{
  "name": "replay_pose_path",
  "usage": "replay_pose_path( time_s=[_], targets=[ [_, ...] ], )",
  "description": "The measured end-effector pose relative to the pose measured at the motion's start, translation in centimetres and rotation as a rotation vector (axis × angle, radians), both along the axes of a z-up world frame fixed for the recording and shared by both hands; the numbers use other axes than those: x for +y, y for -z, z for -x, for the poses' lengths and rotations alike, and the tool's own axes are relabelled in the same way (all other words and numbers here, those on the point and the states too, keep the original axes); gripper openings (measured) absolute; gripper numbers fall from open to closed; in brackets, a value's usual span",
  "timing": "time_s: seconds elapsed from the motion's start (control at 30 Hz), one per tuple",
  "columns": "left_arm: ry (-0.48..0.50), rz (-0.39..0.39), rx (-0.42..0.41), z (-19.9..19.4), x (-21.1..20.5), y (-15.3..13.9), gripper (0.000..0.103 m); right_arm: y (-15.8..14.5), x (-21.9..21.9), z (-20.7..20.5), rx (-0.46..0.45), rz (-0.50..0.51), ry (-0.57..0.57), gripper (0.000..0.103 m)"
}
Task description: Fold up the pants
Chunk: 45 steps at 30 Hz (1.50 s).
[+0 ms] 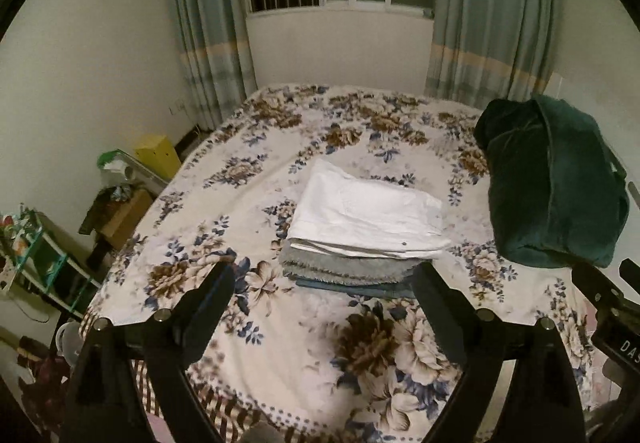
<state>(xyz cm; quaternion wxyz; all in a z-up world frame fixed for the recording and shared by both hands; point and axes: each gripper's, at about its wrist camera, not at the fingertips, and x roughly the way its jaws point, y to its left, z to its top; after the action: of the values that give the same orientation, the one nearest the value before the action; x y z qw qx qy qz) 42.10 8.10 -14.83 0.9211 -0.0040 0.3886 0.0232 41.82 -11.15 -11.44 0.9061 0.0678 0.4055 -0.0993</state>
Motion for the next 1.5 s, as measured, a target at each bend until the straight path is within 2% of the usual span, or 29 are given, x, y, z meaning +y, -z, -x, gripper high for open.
replay_pose_path(
  time_s=[0.37,0.53,0.73,1.03,1.07,1.1,1.5],
  targets=[
    [-0.059,0.005,-0.123,12.2,-1.4,-7.8,0.091,-10.2,-0.2,13.9,-0.134,-0.004,-0.091,0.103],
    [-0.051,0.016,-0.150,15.7,-1.7,-9.7,0.091,-13.7,-0.1,19.2,-0.160,-0.007,-0.131,0.103],
    [-0.034,0.015,-0.157,18.7,-1.2,-10.6,0.091,-16.8,1.0,23.8,-0.187,0.005,-0.148,0.103],
    [-0.026,0.004,-0.154,21.3,0.2,-11.0,0.091,-19.2,3.0,26.7,-0.192,-0.017,-0.159,0.103],
    [-0.027,0.004,-0.158,21.5,0.3,-11.0,0.094,-19.2,3.3,26.8,-0.185,-0.015,-0.164,0.103],
    [-0.029,0.006,-0.160,21.8,0.3,-11.0,0.103,-19.1,3.4,26.7,-0.180,-0.017,-0.170,0.103],
    [-0.032,-0.010,-0.176,22.6,0.5,-11.4,0.103,-18.7,4.2,27.0,-0.165,-0.017,-0.169,0.103]
  ],
)
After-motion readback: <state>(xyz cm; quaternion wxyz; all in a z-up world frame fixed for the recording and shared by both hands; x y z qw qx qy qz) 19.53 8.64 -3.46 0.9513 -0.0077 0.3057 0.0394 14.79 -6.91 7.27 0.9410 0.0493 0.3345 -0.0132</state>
